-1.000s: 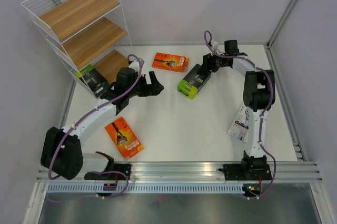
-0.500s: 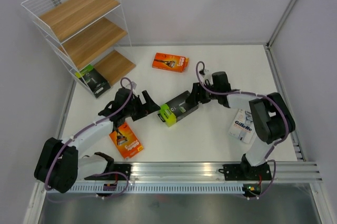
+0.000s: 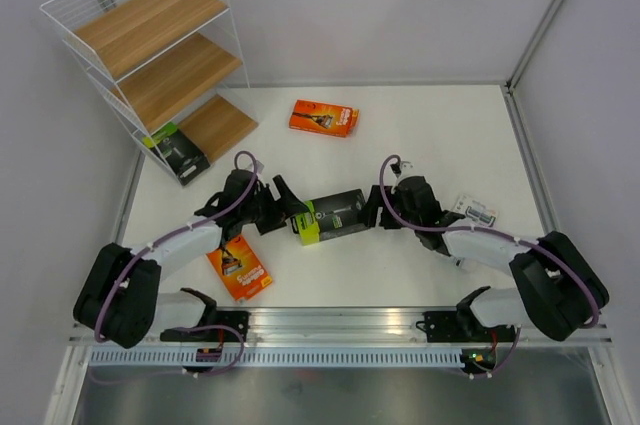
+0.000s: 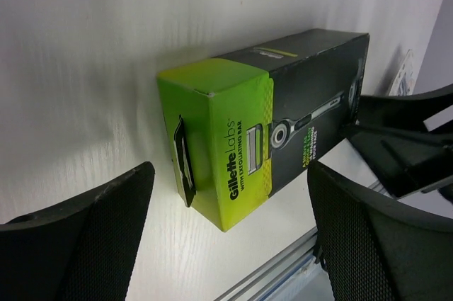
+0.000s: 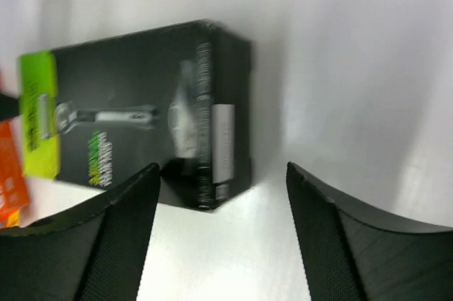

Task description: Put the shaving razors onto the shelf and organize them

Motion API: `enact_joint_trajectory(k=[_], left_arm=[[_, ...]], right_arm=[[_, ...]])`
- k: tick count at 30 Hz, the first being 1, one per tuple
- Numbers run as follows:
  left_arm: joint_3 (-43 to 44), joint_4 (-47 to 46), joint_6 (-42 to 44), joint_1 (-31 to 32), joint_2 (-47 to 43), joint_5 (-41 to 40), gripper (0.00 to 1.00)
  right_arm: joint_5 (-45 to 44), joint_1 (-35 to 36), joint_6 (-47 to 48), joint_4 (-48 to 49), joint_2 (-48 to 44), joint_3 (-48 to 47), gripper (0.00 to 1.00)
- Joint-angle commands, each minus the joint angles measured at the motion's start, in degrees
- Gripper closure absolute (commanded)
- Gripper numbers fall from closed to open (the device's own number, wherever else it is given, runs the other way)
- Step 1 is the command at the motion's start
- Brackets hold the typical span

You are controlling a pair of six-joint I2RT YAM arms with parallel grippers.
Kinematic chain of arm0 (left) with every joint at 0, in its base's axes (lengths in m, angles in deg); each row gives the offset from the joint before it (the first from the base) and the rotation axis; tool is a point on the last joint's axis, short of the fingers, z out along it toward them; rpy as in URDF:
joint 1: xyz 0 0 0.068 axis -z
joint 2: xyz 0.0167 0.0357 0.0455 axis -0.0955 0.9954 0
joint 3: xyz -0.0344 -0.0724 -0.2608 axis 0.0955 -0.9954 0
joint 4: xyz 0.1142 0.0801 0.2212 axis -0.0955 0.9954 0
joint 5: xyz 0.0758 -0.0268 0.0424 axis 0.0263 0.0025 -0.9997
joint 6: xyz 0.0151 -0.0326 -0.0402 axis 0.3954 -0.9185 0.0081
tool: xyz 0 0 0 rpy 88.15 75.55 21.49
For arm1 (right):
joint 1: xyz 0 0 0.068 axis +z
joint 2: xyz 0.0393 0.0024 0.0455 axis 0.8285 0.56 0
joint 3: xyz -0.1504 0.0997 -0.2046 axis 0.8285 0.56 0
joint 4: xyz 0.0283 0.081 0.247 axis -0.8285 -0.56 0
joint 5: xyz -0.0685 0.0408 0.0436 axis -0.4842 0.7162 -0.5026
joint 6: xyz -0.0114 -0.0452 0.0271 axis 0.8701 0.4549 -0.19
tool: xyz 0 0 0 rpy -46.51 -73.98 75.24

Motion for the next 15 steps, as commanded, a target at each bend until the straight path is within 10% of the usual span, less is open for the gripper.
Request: enact_joint_trajectory(k=[1, 7, 15], left_arm=[[3.2, -3.7, -0.9, 0.9, 3.1, 3.8, 0.08], [7.1, -3.8, 1.5, 2.3, 8.3, 4.4, 0.14], [14.0, -3.7, 9.4, 2.4, 16.4, 8.6, 0.28]], right_arm=[[-17.3, -0.7, -0.3, -14.1, -4.3, -7.1, 0.2], [-17.0, -2.3, 4.8, -19.3, -5.0, -18.2, 0.08], [-8.4, -3.6, 8.5, -8.2, 9.2, -22.4, 0.17]])
